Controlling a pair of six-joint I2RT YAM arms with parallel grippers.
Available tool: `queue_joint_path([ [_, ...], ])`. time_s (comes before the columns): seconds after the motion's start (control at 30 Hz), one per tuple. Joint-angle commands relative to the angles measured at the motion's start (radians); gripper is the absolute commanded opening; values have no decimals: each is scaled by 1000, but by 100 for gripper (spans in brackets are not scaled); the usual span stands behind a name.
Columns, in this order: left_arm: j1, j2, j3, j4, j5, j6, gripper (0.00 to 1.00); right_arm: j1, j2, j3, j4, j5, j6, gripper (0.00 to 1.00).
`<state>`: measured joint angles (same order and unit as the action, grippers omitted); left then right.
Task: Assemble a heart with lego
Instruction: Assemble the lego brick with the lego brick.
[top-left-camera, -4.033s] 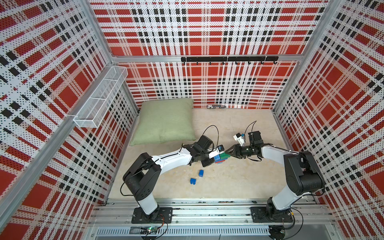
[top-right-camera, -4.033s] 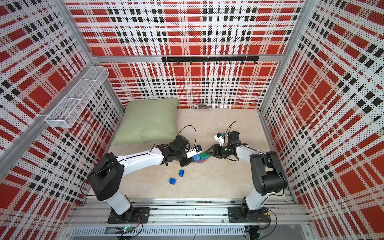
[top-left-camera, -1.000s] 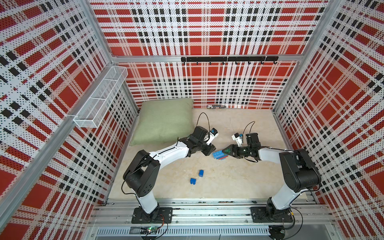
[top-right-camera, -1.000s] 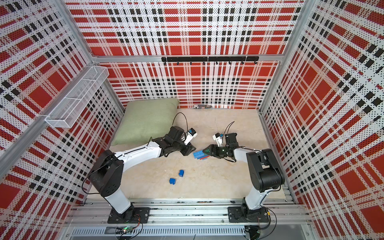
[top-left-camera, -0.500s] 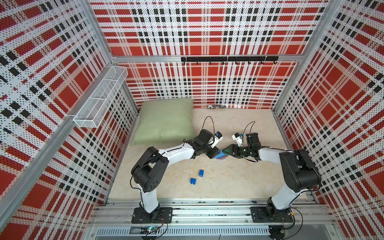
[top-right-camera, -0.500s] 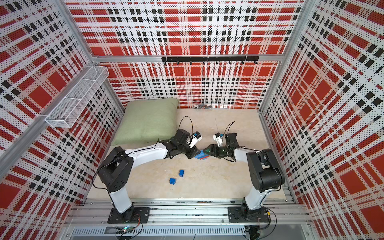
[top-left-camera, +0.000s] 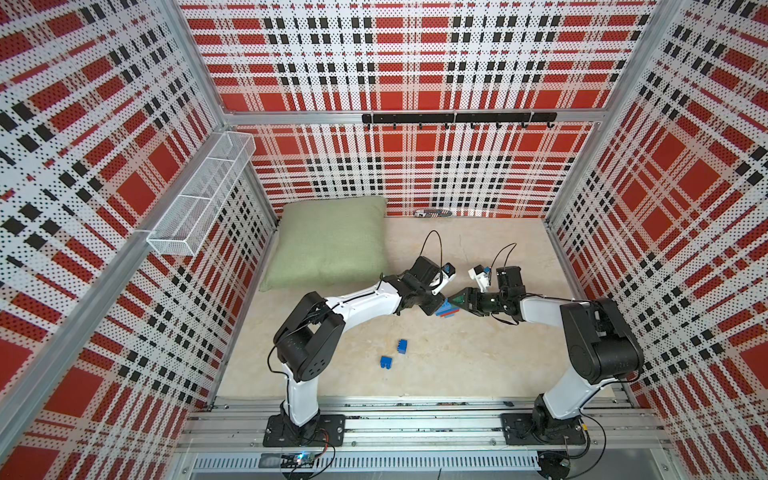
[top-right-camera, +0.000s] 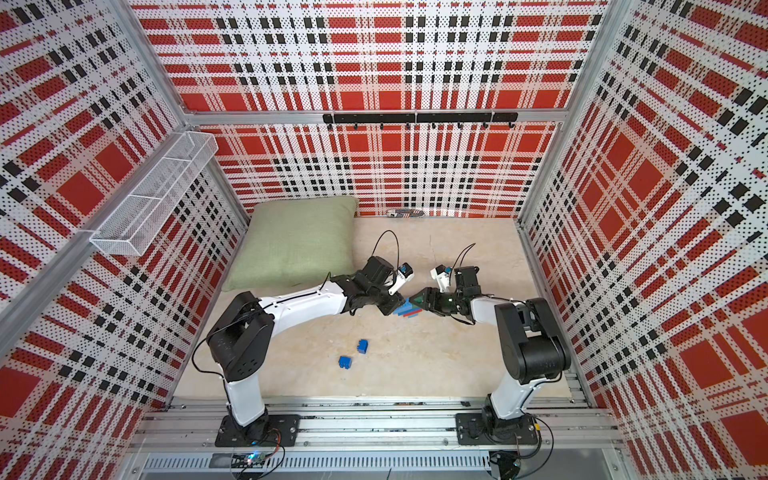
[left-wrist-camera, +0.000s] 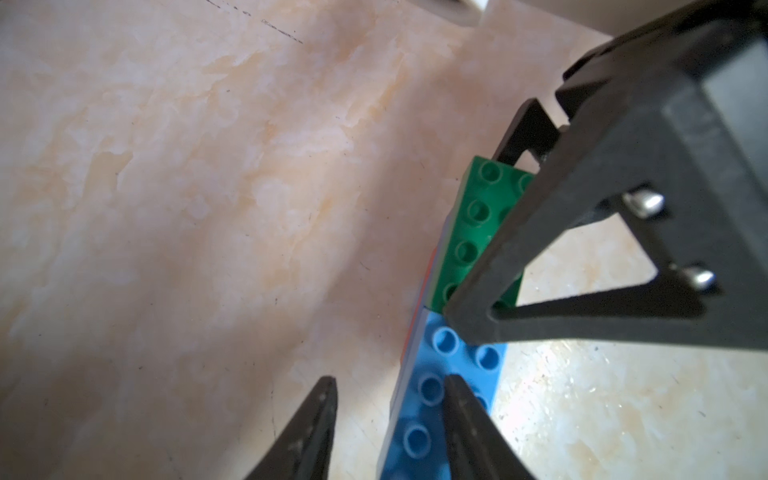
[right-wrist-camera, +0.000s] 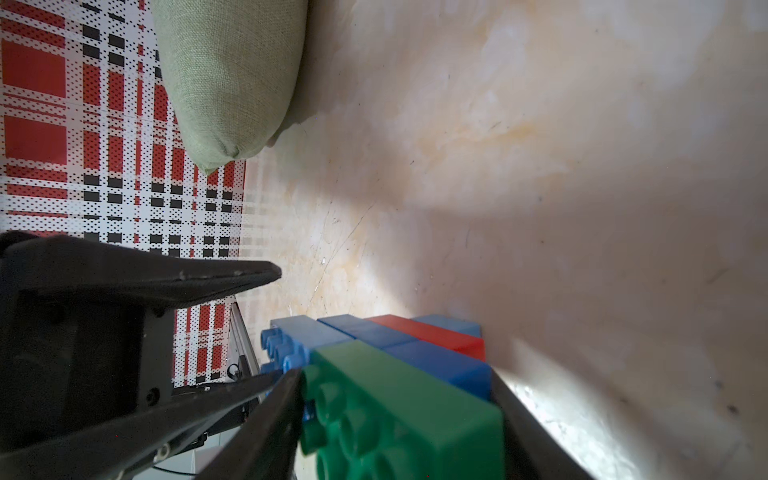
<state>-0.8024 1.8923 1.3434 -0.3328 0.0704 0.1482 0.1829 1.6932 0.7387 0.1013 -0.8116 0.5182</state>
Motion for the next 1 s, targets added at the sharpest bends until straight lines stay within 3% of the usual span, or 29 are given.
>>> queue_joint_path([
  [0.0,-18,42,44,-57,-8,28,48,9,25,-51,-88,111,1,64],
  [0.3,-28,85,-62,8,-13,-21,47,9,22,-47,-97,116,-6,61],
  [0.5,-77,122,-99,-12,-114,-25,47,9,25,-60,-78,114,6,61],
  [0.8,-87,167,74,-159,-251,5,47,8,18,-75,-51,101,26,60],
  [0.97,-75,102,152,-132,-222,5,47,7,6,-74,-47,104,28,62],
])
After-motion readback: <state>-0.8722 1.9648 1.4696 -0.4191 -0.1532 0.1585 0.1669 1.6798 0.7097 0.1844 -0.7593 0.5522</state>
